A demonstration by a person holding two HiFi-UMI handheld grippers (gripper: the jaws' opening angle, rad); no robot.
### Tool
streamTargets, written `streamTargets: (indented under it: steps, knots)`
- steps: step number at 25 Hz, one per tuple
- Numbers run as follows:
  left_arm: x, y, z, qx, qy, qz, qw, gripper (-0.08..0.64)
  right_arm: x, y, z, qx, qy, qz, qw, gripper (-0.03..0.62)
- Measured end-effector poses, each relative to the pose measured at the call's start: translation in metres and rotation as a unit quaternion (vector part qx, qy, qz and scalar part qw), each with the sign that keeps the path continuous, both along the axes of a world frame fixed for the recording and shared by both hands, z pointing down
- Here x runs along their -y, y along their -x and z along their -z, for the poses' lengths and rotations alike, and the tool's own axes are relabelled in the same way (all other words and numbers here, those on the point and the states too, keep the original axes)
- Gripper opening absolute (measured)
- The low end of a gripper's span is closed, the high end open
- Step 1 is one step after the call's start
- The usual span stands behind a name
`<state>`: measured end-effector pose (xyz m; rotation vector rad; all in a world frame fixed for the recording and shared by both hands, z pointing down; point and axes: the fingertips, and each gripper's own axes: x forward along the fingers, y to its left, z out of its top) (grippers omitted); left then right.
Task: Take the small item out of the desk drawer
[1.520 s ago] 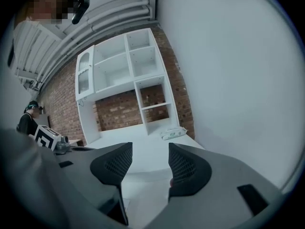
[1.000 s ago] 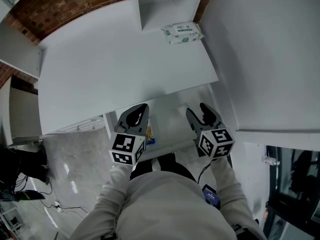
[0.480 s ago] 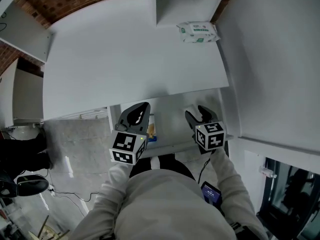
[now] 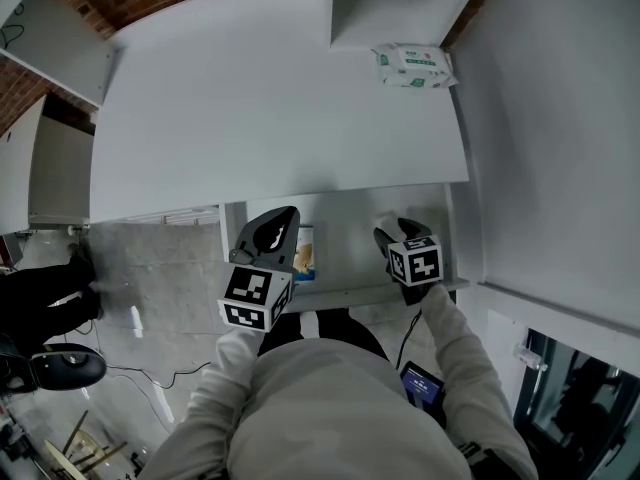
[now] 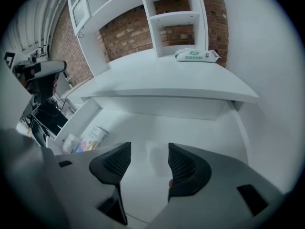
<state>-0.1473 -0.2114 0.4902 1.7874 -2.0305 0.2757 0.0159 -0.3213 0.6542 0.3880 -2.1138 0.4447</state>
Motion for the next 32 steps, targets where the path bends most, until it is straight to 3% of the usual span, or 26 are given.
streamTargets:
  steps: [12, 20, 32]
  knots:
    - [-0.020, 0.013, -0.006, 0.000, 0.015, 0.043, 0.9990, 0.018, 0.003, -0.006, -0.049, -0.086, 0.020, 0.019, 0.996, 0.270]
    - [-0.028, 0.016, -0.009, -0.002, 0.021, 0.055, 0.9983, 0.018, 0.008, -0.012, -0.063, -0.122, 0.008, 0.030, 0.992, 0.250]
    - [-0.029, 0.021, -0.008, 0.001, 0.018, 0.053, 0.9984, 0.018, 0.011, -0.013, -0.062, -0.133, -0.009, 0.031, 0.991, 0.212]
